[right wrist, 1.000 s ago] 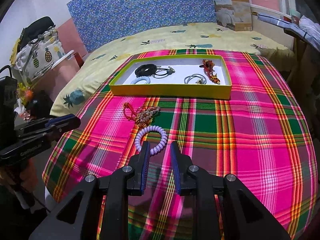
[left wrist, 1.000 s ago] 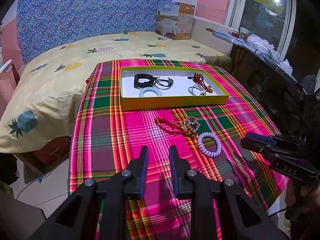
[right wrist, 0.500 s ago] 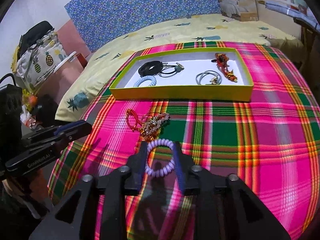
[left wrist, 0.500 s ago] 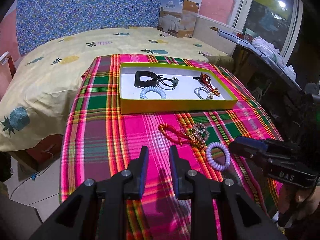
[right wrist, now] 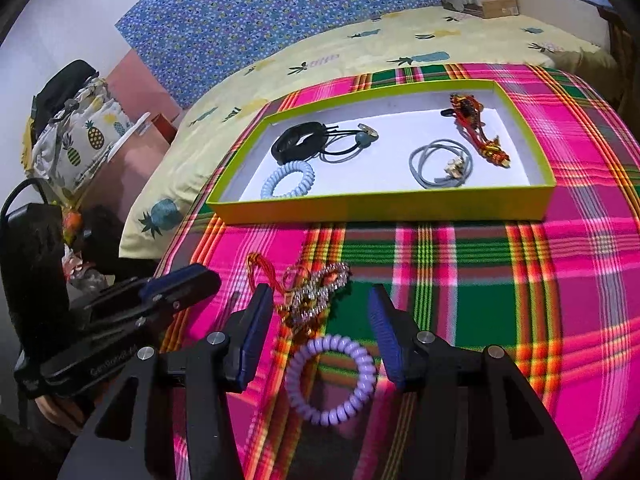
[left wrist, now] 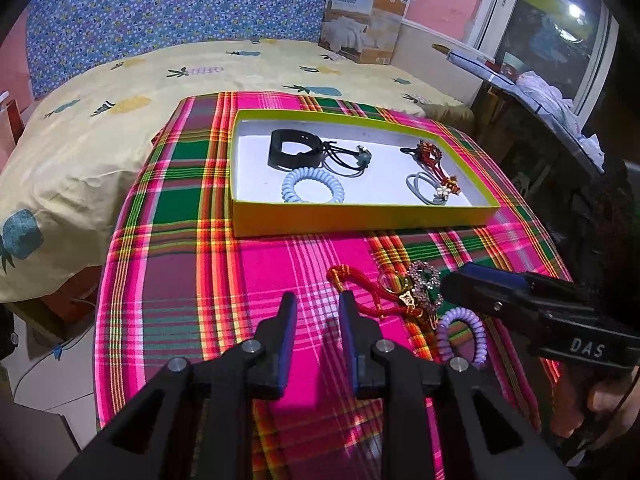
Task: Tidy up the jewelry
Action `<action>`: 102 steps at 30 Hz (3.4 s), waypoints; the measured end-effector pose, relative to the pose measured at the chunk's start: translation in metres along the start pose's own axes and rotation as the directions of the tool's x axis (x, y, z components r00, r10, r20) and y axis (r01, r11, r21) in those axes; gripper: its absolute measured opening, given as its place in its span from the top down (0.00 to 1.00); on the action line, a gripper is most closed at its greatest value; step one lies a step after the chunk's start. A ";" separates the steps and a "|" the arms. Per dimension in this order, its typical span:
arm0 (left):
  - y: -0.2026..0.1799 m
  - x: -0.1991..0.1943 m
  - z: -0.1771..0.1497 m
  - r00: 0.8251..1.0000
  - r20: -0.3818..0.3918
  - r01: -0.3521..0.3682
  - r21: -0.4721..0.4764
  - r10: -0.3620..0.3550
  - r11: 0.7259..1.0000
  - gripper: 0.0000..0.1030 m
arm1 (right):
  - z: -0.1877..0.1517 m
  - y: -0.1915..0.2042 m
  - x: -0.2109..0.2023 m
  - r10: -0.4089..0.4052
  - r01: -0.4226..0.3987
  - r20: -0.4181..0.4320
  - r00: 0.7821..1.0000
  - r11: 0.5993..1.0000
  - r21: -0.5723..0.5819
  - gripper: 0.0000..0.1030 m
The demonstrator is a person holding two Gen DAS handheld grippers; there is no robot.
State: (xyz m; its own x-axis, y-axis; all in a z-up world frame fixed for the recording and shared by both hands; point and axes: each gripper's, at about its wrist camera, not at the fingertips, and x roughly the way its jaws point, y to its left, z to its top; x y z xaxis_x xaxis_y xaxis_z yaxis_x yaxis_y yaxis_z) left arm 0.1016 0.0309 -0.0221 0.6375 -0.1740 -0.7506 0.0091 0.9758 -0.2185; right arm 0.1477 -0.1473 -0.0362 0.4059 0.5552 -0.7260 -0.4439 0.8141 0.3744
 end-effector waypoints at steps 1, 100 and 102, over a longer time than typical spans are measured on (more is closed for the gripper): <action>0.001 0.000 0.000 1.000 0.000 -0.001 -0.001 0.001 1.000 0.78 | 0.000 0.001 0.001 0.001 -0.001 -0.003 1.000 1.000 -0.004 0.59; -0.043 -0.055 0.014 0.992 0.116 0.025 0.201 -0.049 0.979 0.91 | -0.021 -0.016 -0.091 -0.036 0.037 0.175 0.984 0.999 -0.008 0.94; -0.042 -0.053 0.016 0.992 0.116 0.020 0.192 -0.043 0.981 0.91 | -0.019 -0.016 -0.090 -0.037 0.039 0.175 0.984 0.999 -0.011 0.94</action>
State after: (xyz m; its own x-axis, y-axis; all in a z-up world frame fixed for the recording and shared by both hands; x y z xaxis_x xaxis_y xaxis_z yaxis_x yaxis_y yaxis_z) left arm 0.0798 0.0014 0.0368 0.7216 -0.1995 -0.6630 0.1698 0.9793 -0.1099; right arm 0.1036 -0.2136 0.0122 0.5556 0.5463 -0.6268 -0.4363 0.8333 0.3395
